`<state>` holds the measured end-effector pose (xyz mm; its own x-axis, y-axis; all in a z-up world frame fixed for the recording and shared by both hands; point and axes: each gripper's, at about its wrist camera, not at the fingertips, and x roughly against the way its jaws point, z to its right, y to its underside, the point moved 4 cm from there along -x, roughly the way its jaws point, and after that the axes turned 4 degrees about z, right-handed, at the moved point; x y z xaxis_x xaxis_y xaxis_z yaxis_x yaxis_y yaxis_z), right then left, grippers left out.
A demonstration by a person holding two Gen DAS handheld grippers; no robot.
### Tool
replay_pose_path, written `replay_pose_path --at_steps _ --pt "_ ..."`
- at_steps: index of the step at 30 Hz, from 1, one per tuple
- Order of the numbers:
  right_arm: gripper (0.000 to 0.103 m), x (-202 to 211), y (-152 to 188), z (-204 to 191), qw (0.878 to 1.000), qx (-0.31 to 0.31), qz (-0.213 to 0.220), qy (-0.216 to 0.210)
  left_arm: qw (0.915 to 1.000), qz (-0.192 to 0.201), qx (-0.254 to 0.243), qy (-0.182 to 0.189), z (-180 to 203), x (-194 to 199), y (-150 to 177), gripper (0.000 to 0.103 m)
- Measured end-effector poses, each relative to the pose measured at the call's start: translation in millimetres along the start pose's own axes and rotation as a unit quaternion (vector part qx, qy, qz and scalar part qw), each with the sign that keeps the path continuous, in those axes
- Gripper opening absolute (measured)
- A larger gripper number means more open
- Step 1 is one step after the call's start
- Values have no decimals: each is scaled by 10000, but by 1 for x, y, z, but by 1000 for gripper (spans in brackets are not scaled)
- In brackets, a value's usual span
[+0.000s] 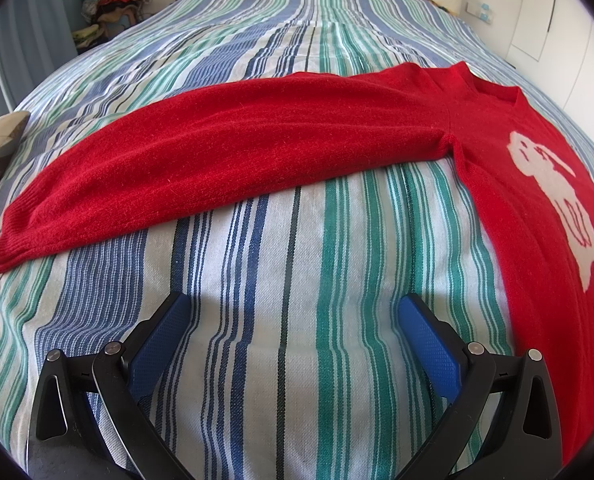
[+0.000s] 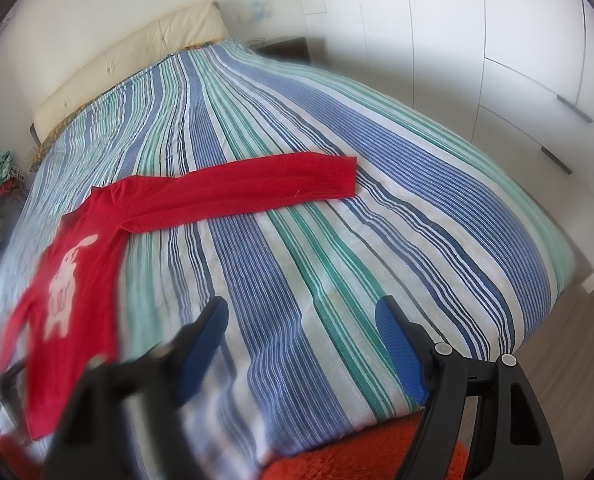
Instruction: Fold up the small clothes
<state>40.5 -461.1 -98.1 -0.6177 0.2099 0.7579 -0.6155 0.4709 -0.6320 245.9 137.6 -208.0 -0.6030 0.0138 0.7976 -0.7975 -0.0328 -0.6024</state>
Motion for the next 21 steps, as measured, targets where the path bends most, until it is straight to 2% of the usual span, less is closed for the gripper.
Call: replay_pose_path --at_steps 21 --pt "76 0 1 5 9997 -182 -3 -134 10000 -3 0 0 0 0 0 103"
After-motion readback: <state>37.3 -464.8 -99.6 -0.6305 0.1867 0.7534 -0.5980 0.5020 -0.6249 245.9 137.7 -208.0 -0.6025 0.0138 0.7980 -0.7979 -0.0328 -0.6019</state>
